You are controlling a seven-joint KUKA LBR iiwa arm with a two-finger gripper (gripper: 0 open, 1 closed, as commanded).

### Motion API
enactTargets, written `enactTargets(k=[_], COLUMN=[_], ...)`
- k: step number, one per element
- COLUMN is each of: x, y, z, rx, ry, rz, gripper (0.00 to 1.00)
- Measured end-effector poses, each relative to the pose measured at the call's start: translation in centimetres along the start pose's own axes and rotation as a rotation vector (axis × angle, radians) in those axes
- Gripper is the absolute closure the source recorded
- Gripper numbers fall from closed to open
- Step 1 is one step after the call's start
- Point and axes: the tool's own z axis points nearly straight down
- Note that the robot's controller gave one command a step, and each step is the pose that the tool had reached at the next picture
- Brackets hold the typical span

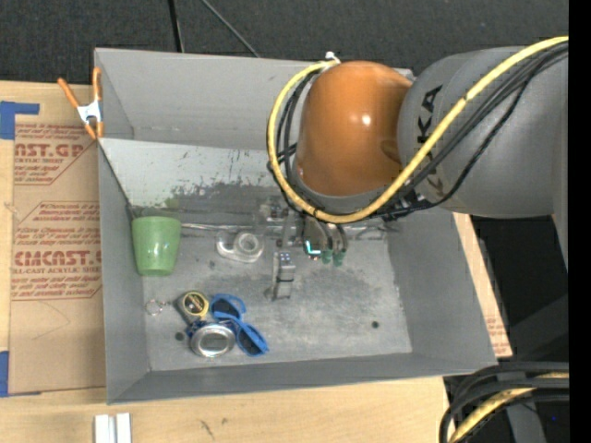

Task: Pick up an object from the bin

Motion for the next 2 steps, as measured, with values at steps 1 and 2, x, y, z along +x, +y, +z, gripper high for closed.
enactTargets(k=[1, 2], x=[3.57, 3.34], y=[3.41, 3.35], z=[15.5, 15.09], rx=[0.001, -0.001], ry=[-0.001, -0.007], rz=[-0.144, -0.141], gripper=[0.0, 1.0])
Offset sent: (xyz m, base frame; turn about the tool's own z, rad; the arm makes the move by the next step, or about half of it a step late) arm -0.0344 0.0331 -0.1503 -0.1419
